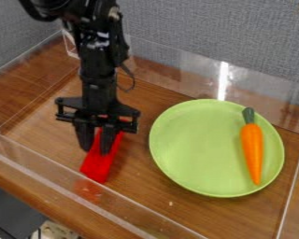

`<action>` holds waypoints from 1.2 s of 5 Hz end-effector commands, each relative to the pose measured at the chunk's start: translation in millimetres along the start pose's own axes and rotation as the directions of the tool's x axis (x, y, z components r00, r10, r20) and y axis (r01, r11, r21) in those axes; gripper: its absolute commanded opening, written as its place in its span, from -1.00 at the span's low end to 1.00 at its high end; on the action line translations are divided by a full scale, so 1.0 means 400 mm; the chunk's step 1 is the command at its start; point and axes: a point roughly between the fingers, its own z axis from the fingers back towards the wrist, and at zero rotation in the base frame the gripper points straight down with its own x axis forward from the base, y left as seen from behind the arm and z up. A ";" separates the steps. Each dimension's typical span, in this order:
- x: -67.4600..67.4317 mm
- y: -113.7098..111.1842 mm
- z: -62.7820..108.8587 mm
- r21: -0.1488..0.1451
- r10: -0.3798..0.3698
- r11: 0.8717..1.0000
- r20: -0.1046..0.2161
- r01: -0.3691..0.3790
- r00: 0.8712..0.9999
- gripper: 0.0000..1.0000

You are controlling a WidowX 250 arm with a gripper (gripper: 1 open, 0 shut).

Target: Move the red object from the green plate to the table

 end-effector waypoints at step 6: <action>0.056 0.033 0.254 -0.073 0.027 0.997 0.223 -0.011 0.974 1.00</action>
